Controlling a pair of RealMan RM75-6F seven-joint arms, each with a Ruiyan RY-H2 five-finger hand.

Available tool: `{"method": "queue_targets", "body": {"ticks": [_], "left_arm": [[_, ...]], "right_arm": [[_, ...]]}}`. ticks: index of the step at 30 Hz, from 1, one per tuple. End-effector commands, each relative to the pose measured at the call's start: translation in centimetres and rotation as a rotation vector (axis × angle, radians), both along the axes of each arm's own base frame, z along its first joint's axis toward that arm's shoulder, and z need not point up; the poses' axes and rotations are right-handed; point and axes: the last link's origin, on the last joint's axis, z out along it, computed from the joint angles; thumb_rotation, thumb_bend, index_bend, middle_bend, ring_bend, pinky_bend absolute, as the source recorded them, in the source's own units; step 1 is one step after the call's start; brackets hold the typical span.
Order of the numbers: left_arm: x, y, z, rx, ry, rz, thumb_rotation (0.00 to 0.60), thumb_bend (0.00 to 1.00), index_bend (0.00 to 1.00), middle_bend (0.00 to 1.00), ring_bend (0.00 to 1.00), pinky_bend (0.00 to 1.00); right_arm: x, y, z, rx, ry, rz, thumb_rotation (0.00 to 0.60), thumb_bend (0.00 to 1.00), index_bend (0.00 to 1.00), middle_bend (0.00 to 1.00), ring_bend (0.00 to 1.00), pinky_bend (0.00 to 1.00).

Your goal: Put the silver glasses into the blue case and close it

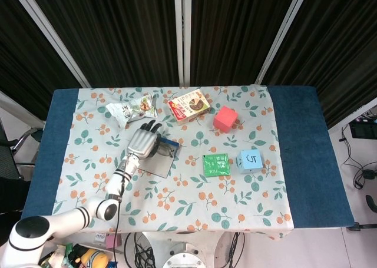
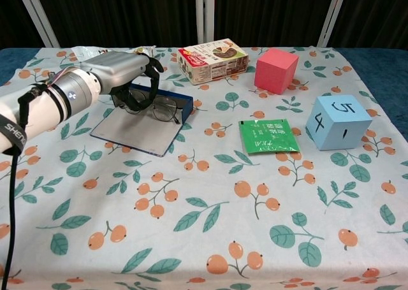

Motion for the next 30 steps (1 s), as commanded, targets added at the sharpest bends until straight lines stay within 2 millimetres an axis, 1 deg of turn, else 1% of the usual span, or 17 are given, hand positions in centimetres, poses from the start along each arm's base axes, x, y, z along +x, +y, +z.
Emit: {"method": "queue_targets", "body": {"ticks": [1,6,8,10,12,15,18,23,25,28,30], "left_arm": [[0.1,0.2,-0.1,-0.003,0.004,0.001,0.6,0.48,0.65,0.12,0.05,0.18],[0.2,0.4,-0.3,-0.001,0.011,0.001,0.6,0.48,0.64,0.12,0.05,0.18],[0.3,0.5,-0.3,0.001,0.014,-0.002,0.6,0.48,0.61,0.12,0.05,0.18],[0.2,0.5,-0.3,0.002,0.018,-0.006,0.6,0.47,0.51,0.11,0.05,0.18],[0.2,0.4,-0.3,-0.001,0.018,-0.01,0.6,0.46,0.37,0.09,0.05,0.18],[0.1,0.3,-0.1,0.002,0.019,-0.024,0.6,0.44,0.21,0.08,0.05,0.18],[0.0,0.2,0.2,0.007,0.013,-0.029,0.6,0.44,0.13,0.07,0.05,0.18],[-0.1,-0.1,0.8,0.019,-0.002,-0.036,0.6,0.42,0.12,0.07,0.05,0.18],[-0.1,-0.5,1.4,0.029,-0.023,-0.044,0.6,0.41,0.12,0.07,0.05,0.18],[-0.4,-1.8,2.4,0.034,-0.049,-0.061,0.6,0.37,0.12,0.07,0.05,0.18],[-1.0,-3.2,3.1,0.025,-0.051,-0.069,0.6,0.33,0.12,0.07,0.05,0.18]], "right_arm": [[0.0,0.0,0.0,0.0,0.0,-0.001,0.6,0.18,0.0,0.0,0.0,0.0],[-0.1,0.0,0.1,-0.004,0.0,-0.005,0.6,0.18,0.0,0.0,0.0,0.0],[-0.1,0.0,0.2,-0.005,-0.001,-0.006,0.6,0.18,0.0,0.0,0.0,0.0],[-0.2,0.1,0.2,-0.005,0.0,-0.008,0.6,0.18,0.0,0.0,0.0,0.0],[-0.2,0.1,0.1,-0.004,-0.001,-0.01,0.6,0.18,0.0,0.0,0.0,0.0],[-0.2,0.1,0.1,-0.004,-0.002,-0.01,0.6,0.18,0.0,0.0,0.0,0.0],[-0.2,0.1,0.1,-0.003,-0.002,-0.009,0.6,0.18,0.0,0.0,0.0,0.0],[-0.1,0.1,0.0,-0.001,-0.002,-0.008,0.6,0.18,0.0,0.0,0.0,0.0],[-0.1,0.1,-0.1,0.0,-0.002,-0.008,0.6,0.18,0.0,0.0,0.0,0.0],[-0.2,0.1,-0.2,0.005,-0.002,-0.01,0.6,0.18,0.0,0.0,0.0,0.0],[-0.2,0.0,-0.3,0.009,0.0,-0.01,0.6,0.19,0.0,0.0,0.0,0.0]]}}
